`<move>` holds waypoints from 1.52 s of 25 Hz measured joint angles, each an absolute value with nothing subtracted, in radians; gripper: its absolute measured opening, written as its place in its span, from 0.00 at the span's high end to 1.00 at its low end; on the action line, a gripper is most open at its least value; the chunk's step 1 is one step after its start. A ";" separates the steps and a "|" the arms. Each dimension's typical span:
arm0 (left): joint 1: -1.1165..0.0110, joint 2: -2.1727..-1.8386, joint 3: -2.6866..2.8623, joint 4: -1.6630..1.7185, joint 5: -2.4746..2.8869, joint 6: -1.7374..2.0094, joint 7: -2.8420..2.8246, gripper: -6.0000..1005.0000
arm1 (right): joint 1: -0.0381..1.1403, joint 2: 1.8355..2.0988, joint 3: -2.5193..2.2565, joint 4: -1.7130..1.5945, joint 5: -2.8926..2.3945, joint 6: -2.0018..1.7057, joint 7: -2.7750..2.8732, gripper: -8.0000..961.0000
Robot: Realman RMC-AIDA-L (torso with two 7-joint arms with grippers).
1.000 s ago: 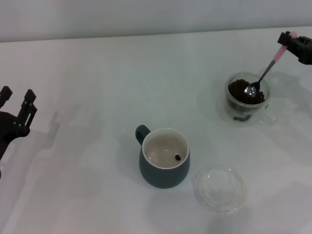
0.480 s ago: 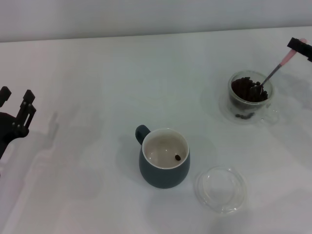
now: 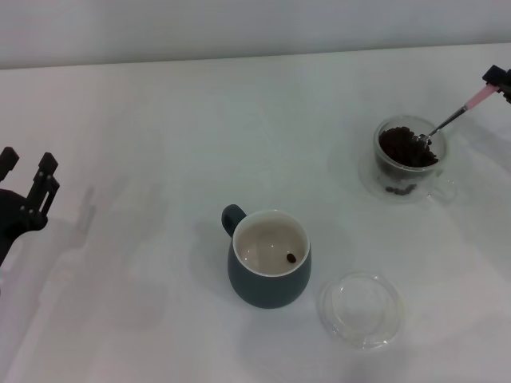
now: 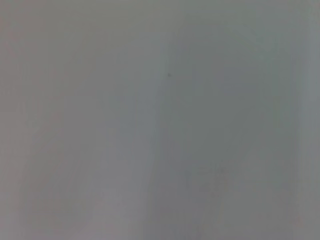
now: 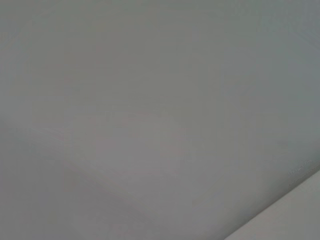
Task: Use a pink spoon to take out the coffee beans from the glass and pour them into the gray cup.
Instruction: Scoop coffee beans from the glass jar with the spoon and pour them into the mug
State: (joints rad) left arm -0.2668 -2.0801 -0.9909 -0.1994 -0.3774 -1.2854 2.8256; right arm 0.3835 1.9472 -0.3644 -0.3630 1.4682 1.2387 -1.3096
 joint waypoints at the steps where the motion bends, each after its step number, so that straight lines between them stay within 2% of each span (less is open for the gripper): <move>1: -0.265 -2.080 -0.991 -0.199 -0.377 -1.286 2.826 0.45 | 0.383 1.948 -0.364 -0.363 1.468 1.235 -1.299 0.82; 10: -0.262 -2.082 -0.987 -0.199 -0.376 -1.285 2.826 0.45 | 0.381 1.945 -0.359 -0.355 1.484 1.226 -1.249 0.82; 23: -0.259 -2.082 -0.986 -0.199 -0.376 -1.285 2.826 0.45 | 0.370 1.915 -0.336 -0.299 1.494 1.240 -1.183 0.82; 38: -0.263 -2.082 -0.986 -0.199 -0.376 -1.277 2.826 0.45 | 0.366 1.921 -0.347 -0.300 1.485 1.288 -1.128 0.82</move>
